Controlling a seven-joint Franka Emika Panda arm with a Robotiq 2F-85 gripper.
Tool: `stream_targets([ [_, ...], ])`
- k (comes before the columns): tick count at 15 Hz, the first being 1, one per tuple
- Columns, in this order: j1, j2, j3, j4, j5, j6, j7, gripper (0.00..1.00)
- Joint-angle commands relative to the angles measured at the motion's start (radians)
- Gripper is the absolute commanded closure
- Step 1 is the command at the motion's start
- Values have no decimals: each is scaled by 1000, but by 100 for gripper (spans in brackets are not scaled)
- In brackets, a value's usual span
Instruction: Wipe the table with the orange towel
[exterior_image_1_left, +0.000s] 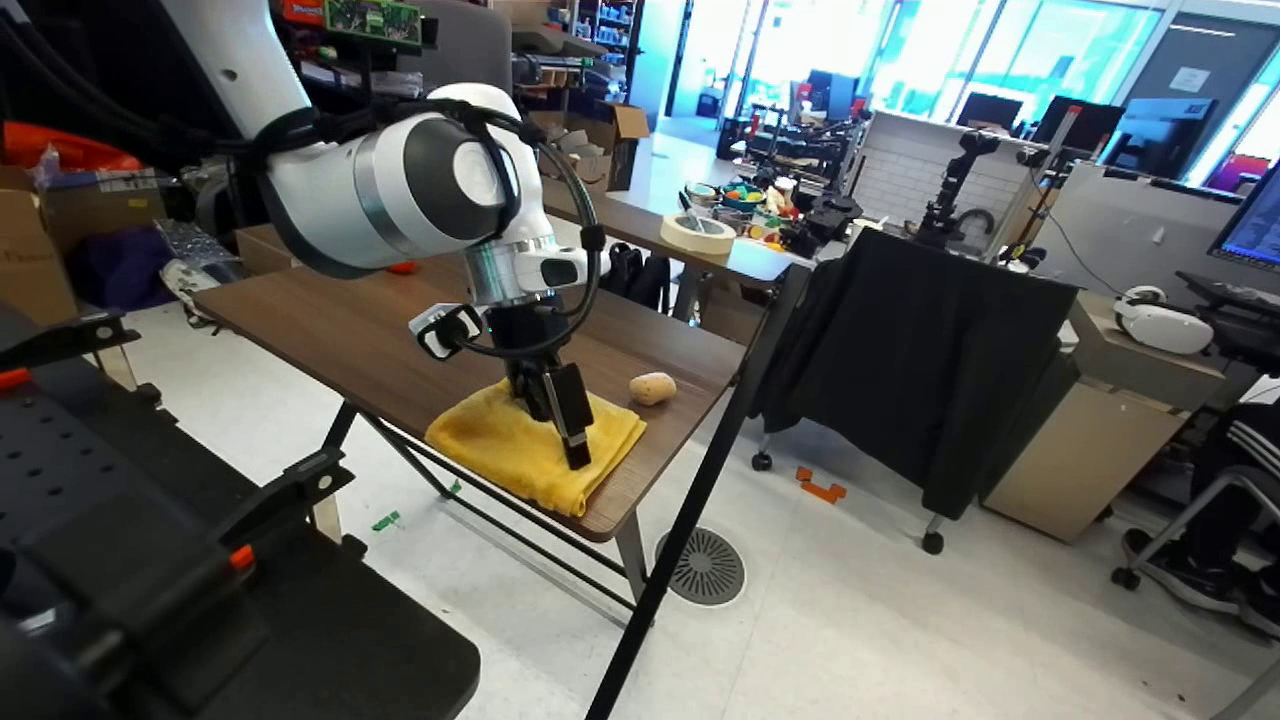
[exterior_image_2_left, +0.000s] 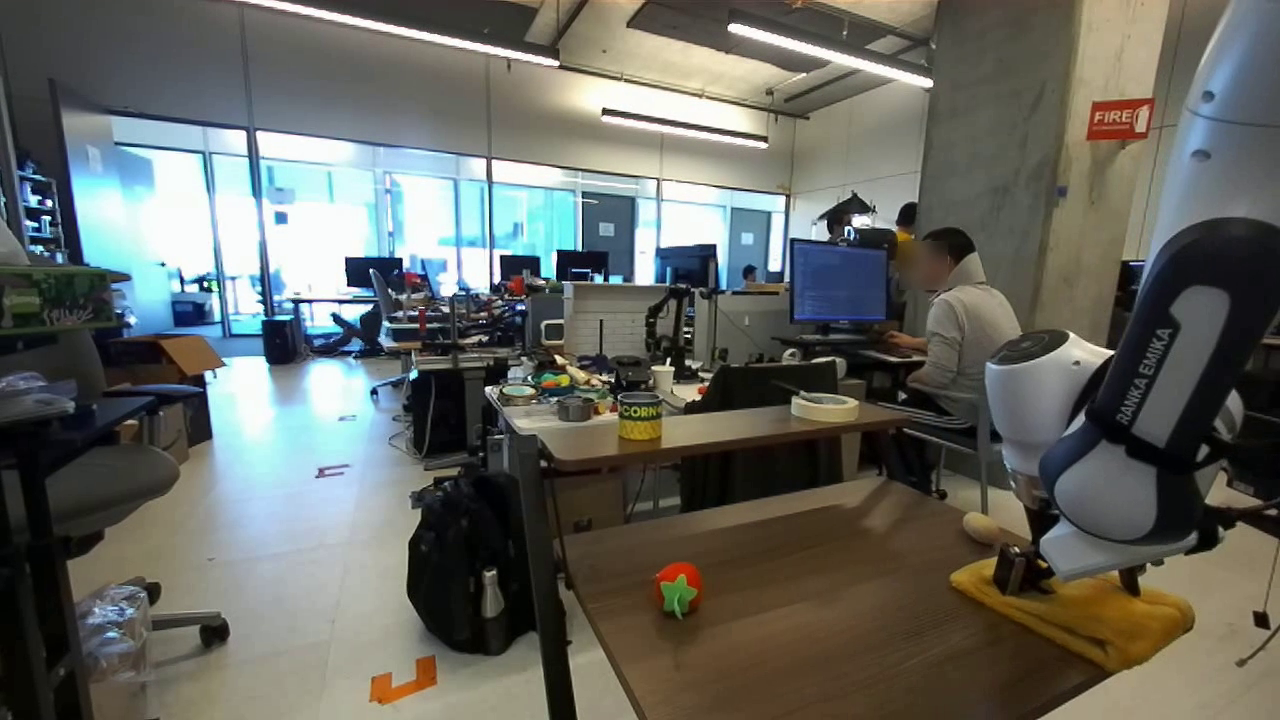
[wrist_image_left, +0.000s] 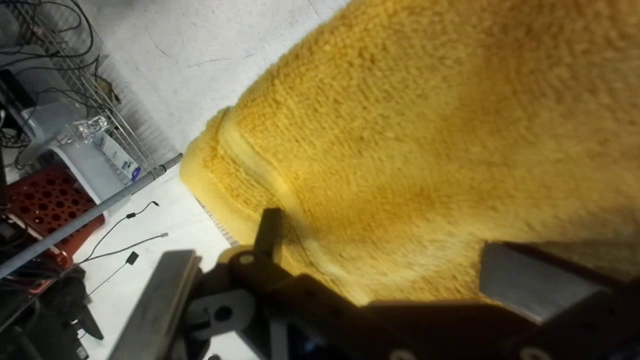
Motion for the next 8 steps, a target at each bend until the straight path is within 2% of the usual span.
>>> stream_targets([
  [1,-1,-81,88,-52,24,31,-12,0],
  [5,-9,-191,227,-119,30,124,-73,0],
  [8,-60,-230,369,-114,63,127,-150,0],
])
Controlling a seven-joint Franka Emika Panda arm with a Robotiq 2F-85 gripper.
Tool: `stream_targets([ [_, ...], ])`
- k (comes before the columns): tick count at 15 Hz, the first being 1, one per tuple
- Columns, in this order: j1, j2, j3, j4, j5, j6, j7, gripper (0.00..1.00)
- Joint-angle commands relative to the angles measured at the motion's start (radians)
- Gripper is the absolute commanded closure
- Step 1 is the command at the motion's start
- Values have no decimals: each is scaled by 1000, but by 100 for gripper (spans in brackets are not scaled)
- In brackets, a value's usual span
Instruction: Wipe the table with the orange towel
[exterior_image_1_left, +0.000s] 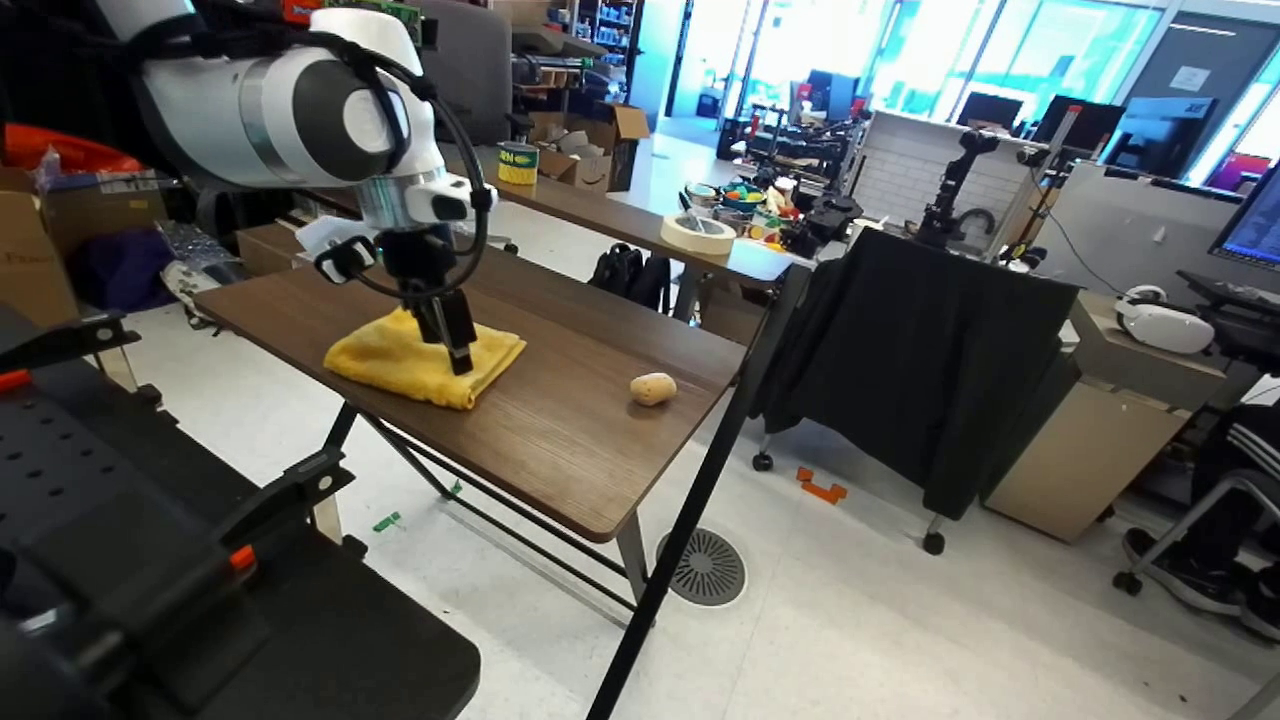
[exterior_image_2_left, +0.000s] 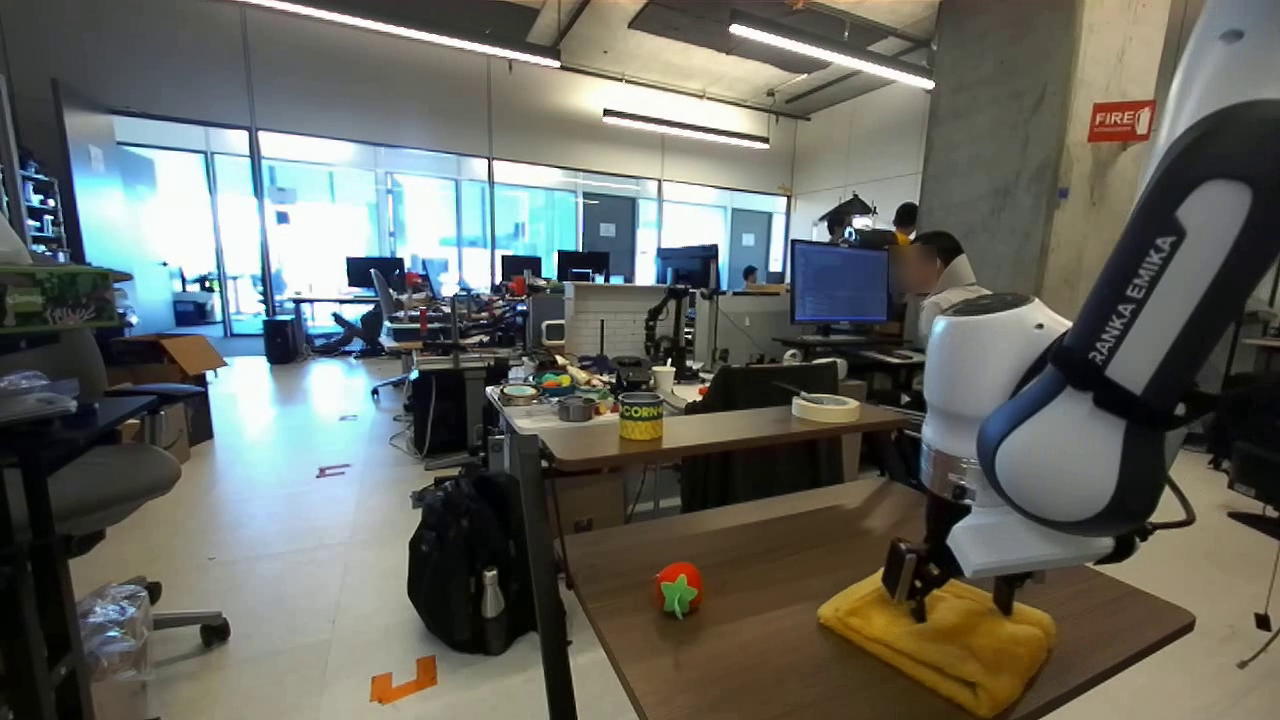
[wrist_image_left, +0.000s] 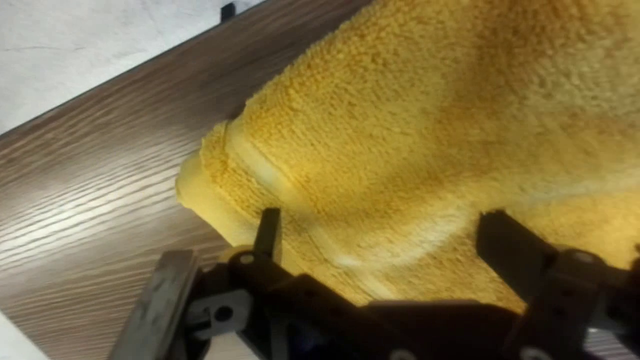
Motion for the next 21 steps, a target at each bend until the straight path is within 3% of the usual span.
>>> stream_targets([
  [1,-94,-58,182,-17,73,-2,-139,0],
  [4,-128,-22,265,18,136,-54,-195,0],
  [6,-137,2,261,28,161,-80,-191,0],
  [10,-97,36,83,36,151,-42,-87,0],
  [13,-108,66,27,61,167,-63,-43,0],
  [17,-86,58,84,59,155,-59,-75,0],
  [21,-24,108,138,151,144,-117,-77,0],
])
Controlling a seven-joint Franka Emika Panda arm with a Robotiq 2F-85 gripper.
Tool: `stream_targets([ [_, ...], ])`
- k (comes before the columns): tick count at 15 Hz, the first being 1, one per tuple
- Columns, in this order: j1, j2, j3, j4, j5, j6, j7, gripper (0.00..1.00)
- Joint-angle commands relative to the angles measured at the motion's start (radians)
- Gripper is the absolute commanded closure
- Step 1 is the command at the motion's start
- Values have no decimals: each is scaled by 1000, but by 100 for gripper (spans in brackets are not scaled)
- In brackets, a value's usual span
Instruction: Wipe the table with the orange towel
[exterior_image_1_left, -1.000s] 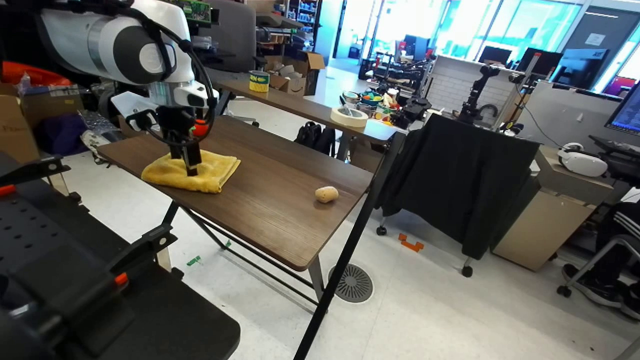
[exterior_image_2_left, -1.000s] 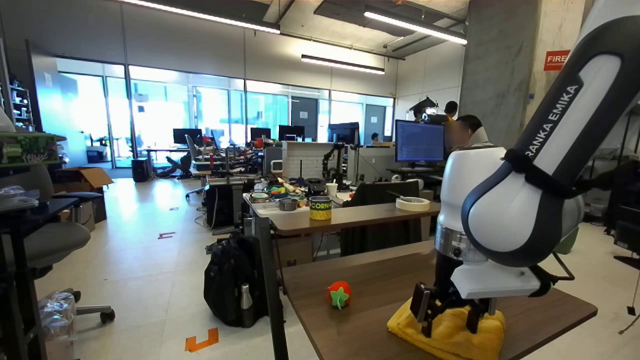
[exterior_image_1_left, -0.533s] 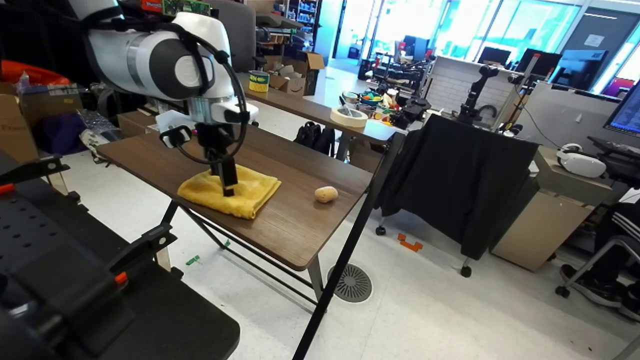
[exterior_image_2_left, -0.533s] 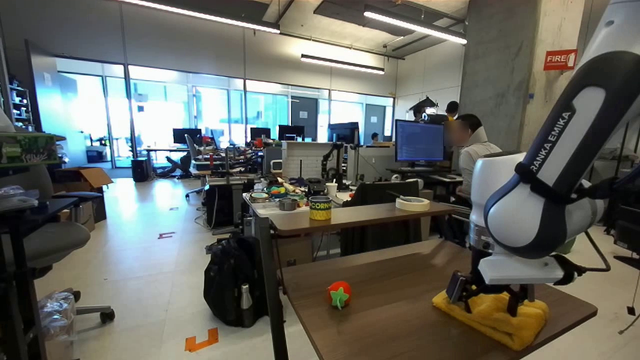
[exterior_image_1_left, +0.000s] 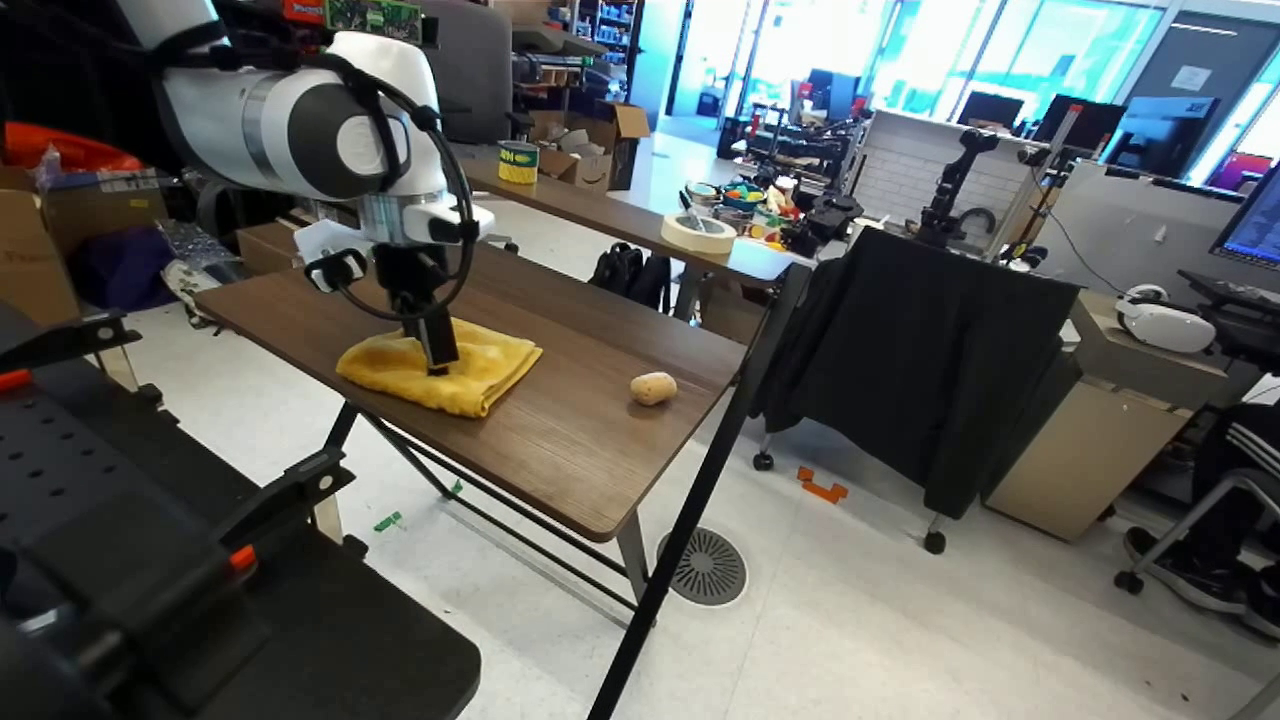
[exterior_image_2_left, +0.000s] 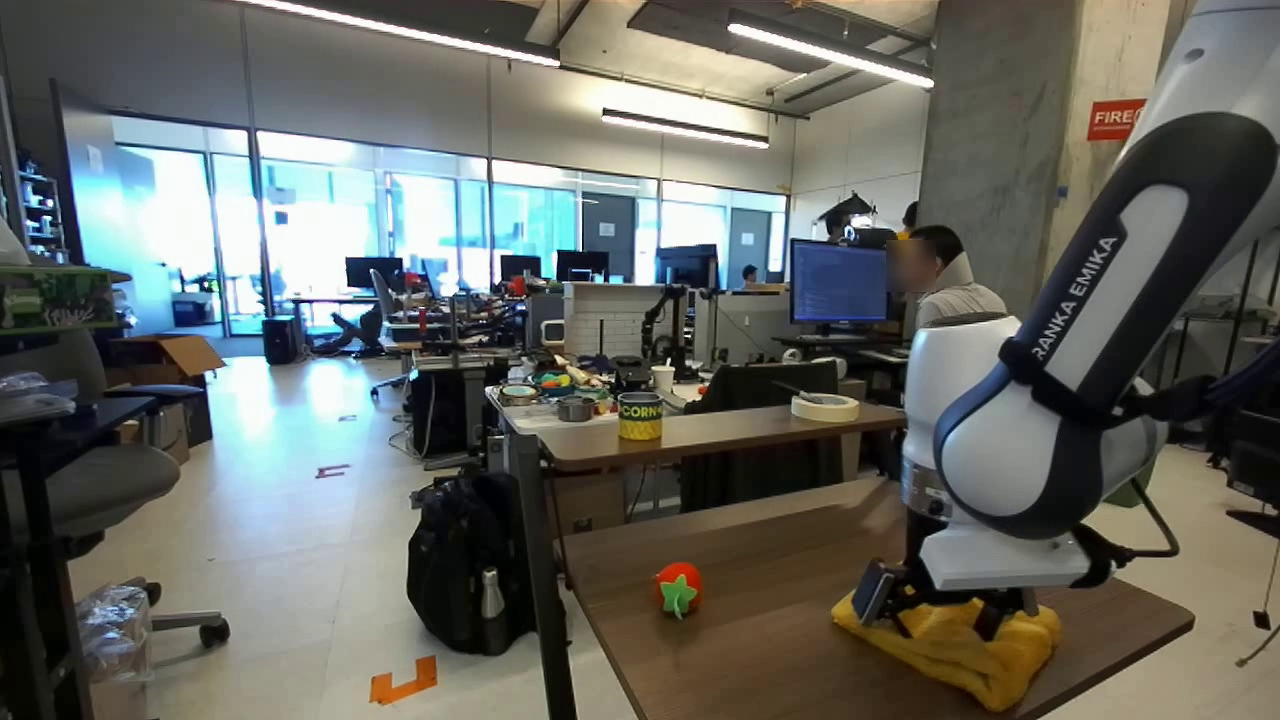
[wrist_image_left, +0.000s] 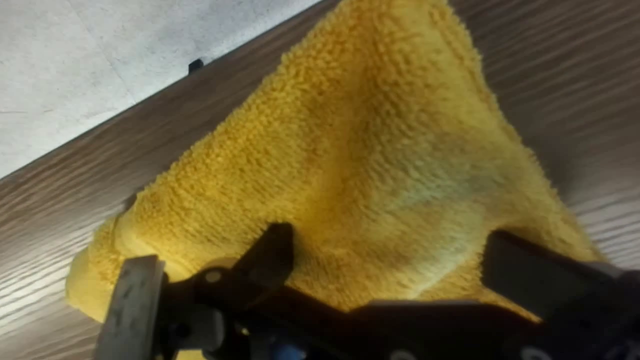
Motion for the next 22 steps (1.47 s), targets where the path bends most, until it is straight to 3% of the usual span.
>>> stream_targets([
  [1,58,75,58,115,-2,-63,-8,0],
  [3,102,93,73,166,-18,-108,-9,0],
  [4,79,42,55,94,-5,-64,-1,0],
  [7,116,59,67,137,-11,-95,3,0],
  [11,103,69,70,142,-5,-101,3,0],
  [15,89,110,146,194,1,-122,-54,0],
  [17,101,126,196,218,-3,-124,-101,0],
  [19,137,138,203,235,-26,-127,-118,0],
  [22,163,142,131,228,-45,-153,-75,0],
])
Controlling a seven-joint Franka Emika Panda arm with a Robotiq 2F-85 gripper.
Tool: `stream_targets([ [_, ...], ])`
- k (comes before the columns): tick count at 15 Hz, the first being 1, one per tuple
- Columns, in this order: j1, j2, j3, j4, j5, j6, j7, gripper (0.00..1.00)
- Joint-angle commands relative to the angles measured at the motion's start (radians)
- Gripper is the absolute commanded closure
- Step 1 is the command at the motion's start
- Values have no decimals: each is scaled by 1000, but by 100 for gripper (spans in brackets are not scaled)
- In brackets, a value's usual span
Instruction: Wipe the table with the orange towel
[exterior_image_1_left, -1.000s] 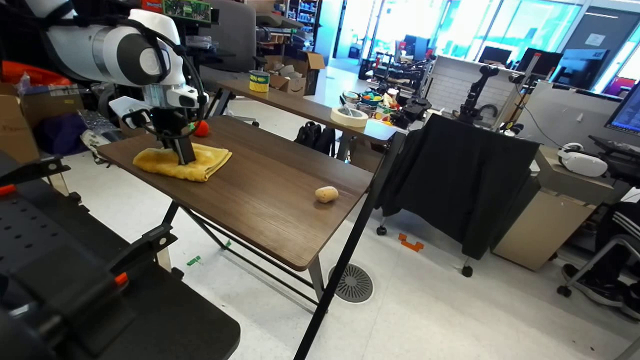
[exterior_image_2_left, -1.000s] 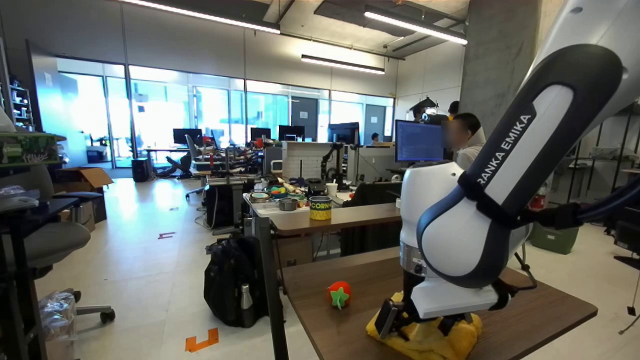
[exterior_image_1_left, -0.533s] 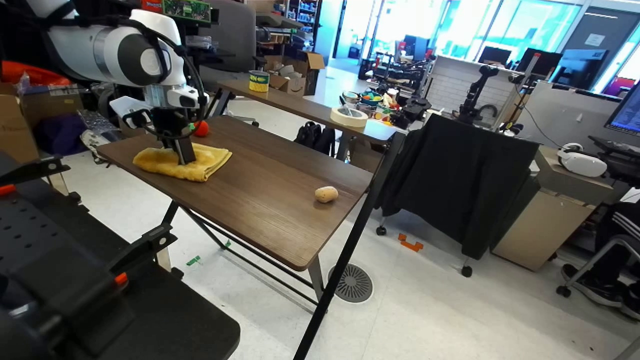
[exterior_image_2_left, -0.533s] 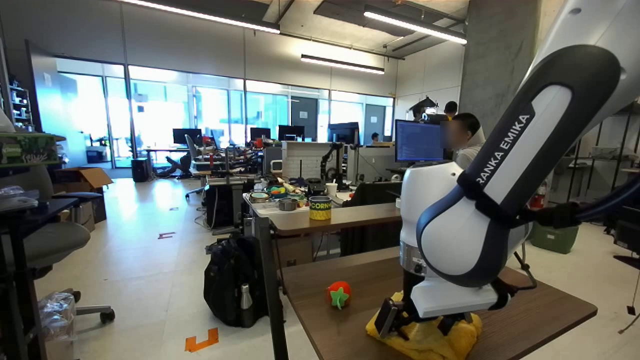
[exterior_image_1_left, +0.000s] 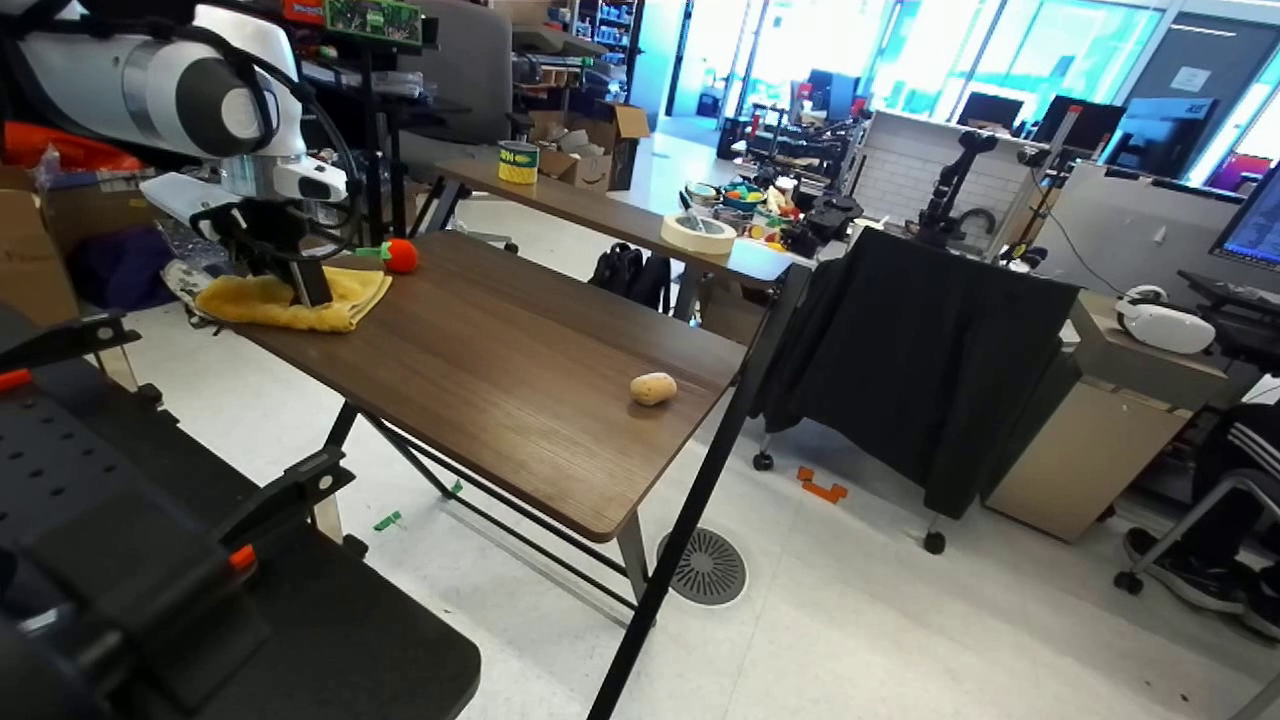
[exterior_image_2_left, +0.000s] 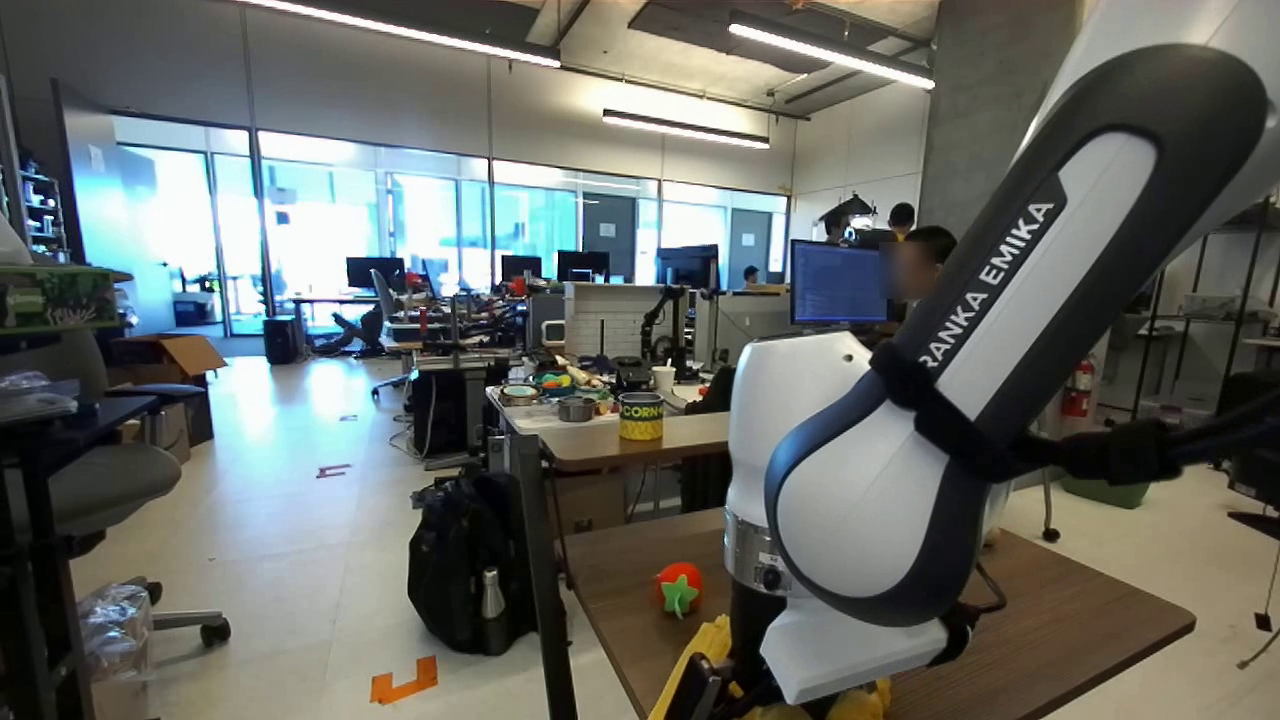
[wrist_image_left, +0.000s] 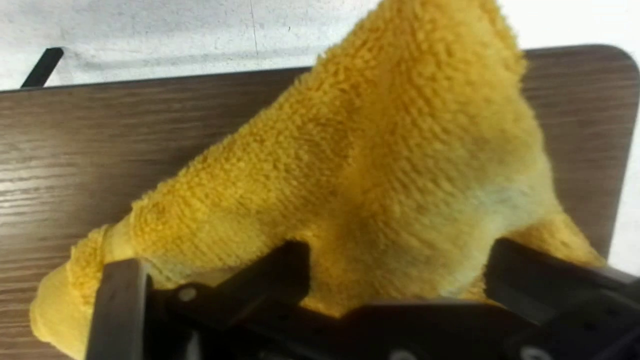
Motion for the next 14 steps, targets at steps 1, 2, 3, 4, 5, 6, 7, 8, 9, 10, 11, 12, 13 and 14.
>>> stream_targets([
  [1,20,54,-94,13,-30,-22,50,0],
  [2,21,49,-139,-11,-35,2,83,0],
  [3,15,42,-167,-30,-34,21,100,0],
  [4,10,41,-200,-39,-32,33,122,0],
  [5,1,45,-231,-43,-29,35,140,0],
  [6,-15,50,-258,-48,-23,40,160,0],
  [7,-30,63,-274,-42,-12,42,186,0],
  [8,-40,70,-281,-38,-3,40,212,0],
  [9,-58,79,-270,-22,3,35,216,0],
  [10,-60,115,-251,30,7,13,237,0],
  [11,-62,127,-243,50,5,8,248,0],
  [12,-62,151,-229,86,3,-6,257,0],
  [13,-53,170,-228,117,-3,-17,272,0],
  [14,-49,194,-227,161,-8,-35,286,0],
])
